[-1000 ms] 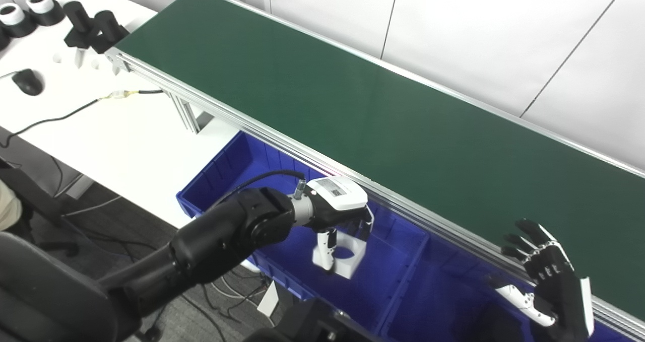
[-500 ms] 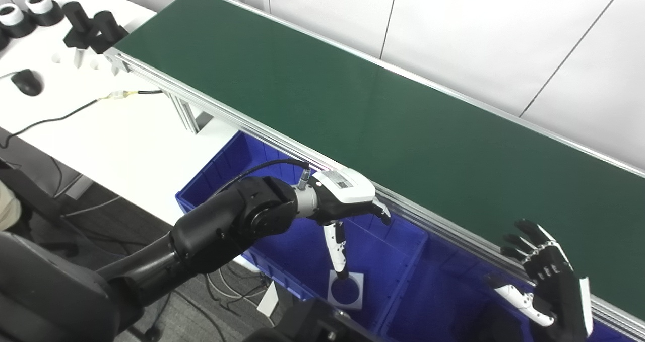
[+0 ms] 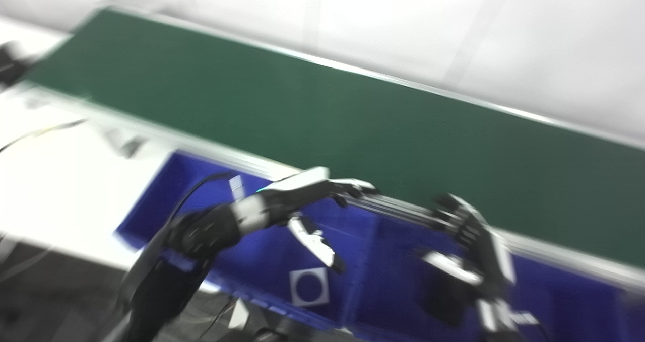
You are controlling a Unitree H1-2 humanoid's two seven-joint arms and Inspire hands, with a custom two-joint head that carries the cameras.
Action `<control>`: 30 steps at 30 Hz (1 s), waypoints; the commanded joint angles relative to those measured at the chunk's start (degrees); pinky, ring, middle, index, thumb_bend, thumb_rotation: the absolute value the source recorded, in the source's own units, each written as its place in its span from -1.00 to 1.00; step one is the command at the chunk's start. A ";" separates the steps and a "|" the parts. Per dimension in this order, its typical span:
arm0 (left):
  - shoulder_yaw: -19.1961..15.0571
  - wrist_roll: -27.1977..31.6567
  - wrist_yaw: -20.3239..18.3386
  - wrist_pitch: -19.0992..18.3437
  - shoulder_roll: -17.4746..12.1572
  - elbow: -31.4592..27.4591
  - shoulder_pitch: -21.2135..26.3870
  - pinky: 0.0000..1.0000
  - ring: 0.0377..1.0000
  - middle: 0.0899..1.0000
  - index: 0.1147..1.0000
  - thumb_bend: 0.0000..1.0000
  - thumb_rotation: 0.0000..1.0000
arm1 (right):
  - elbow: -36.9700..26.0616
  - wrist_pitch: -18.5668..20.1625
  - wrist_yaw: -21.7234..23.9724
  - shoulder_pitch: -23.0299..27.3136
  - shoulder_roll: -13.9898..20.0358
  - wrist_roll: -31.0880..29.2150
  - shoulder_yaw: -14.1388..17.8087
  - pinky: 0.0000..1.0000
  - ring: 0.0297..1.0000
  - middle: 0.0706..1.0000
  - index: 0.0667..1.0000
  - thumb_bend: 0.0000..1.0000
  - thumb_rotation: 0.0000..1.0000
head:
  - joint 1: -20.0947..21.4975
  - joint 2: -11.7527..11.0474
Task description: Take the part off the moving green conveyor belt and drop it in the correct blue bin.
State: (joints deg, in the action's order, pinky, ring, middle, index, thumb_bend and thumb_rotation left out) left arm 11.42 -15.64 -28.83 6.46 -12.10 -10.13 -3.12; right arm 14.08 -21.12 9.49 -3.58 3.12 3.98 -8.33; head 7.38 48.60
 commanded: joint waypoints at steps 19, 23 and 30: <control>-1.14 -2.22 19.72 19.01 2.86 25.12 4.57 0.46 0.60 0.64 0.68 0.98 -0.89 | -2.14 -0.68 -5.13 1.37 -3.97 5.53 -2.23 0.20 0.42 0.64 0.50 0.69 -0.57 | 9.92 -0.92; -0.35 -3.58 20.96 18.14 2.95 24.76 4.57 0.39 0.58 0.63 0.66 0.96 -0.84 | -3.63 0.34 -4.64 1.14 -3.19 4.98 -2.06 0.23 0.43 0.66 0.51 0.67 -0.57 | 8.39 0.13; 1.00 -7.27 23.56 17.87 2.66 25.02 4.95 0.31 0.51 0.58 0.63 0.96 -0.74 | -4.57 0.77 -4.38 1.04 -2.35 4.45 -1.90 0.23 0.41 0.65 0.52 0.67 -0.57 | 9.20 0.70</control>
State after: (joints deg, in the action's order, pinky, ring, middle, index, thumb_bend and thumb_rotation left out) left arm 11.83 -21.62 -5.92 23.87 -9.20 14.95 0.77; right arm 11.56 -20.37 5.10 -3.27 0.74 8.93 -10.30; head 16.17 49.22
